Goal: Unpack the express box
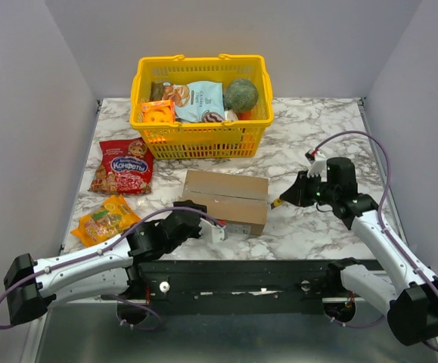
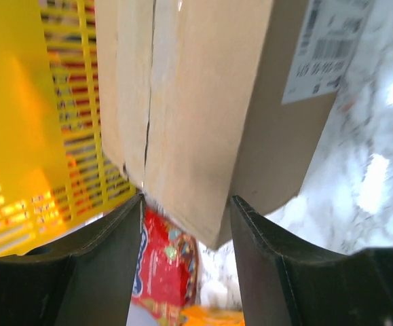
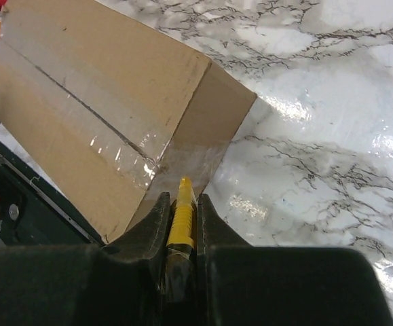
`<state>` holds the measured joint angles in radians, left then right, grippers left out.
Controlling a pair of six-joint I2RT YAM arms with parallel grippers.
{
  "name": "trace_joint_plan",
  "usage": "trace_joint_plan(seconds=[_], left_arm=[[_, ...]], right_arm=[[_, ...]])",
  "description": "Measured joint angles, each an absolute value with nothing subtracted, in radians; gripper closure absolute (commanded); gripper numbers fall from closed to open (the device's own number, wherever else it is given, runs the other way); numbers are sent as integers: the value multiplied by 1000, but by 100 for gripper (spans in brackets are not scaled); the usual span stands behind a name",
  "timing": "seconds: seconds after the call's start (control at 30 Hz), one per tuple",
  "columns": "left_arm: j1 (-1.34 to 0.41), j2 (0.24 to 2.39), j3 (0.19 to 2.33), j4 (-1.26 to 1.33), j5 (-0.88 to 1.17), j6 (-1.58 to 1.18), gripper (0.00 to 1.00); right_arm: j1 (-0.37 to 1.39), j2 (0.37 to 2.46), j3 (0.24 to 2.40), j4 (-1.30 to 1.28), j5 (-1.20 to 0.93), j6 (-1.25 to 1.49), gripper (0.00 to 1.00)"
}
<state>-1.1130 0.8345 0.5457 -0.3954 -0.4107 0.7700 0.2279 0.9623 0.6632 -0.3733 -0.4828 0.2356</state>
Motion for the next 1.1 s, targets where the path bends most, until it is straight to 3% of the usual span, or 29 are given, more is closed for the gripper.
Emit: trace_joint_plan(seconds=[0.17,0.3,0.47,0.73,1.1], left_arm=[[-1020,836,548,-393,-462,773,29],[-942,902,595,-377,-458,742,33],[-914,942,738,-477,-269,698,34],[-1067,851,710,-440,-51,760,33],[-1095,1116,641,-155,-6,886,34]], right_arm=[[206,976,663,-352,-511,271,99],[88,1002,664,-346,-547,344,100],[-25,1019,661,-305,-658,421,100],[-164,1021,413,107,-862,768,100],[-323,1199,323,523,-996,1057,99]])
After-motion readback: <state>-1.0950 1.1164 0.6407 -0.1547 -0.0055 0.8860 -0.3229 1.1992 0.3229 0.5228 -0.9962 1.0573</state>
